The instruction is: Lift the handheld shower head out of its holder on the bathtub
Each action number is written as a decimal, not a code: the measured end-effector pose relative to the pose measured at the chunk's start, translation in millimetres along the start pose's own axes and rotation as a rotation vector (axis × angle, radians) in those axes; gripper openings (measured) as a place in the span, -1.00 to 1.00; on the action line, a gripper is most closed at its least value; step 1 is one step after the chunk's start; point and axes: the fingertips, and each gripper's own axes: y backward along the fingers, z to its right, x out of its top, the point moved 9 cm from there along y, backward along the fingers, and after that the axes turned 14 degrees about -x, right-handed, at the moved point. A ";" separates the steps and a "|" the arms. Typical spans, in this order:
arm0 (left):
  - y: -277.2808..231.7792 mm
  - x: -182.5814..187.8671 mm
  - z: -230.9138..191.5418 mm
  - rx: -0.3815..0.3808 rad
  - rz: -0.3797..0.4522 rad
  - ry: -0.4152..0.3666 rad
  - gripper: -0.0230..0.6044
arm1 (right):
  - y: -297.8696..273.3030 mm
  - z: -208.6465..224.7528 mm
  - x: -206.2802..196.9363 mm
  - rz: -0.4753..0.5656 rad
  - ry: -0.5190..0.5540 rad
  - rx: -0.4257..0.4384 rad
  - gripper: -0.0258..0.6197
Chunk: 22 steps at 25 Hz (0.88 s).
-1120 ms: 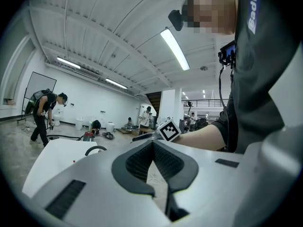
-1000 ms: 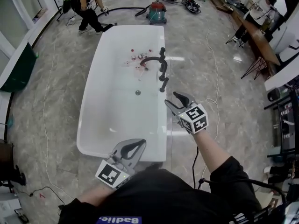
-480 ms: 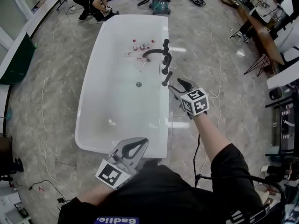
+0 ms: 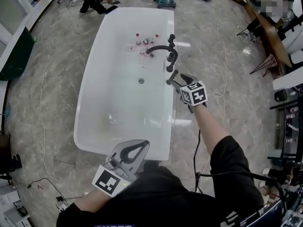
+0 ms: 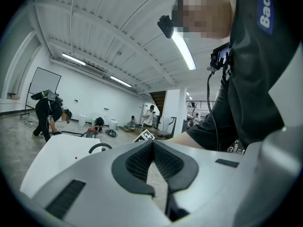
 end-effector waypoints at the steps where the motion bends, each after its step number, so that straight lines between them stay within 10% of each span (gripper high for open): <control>1: 1.0 0.8 -2.3 0.003 -0.004 -0.002 -0.91 | -8.6 1.1 -1.4 -0.008 0.006 -0.005 -0.27; 22: 11.4 -40.3 -51.1 0.048 -0.085 0.046 -0.91 | -166.5 44.1 -51.4 -0.243 0.117 -0.129 -0.25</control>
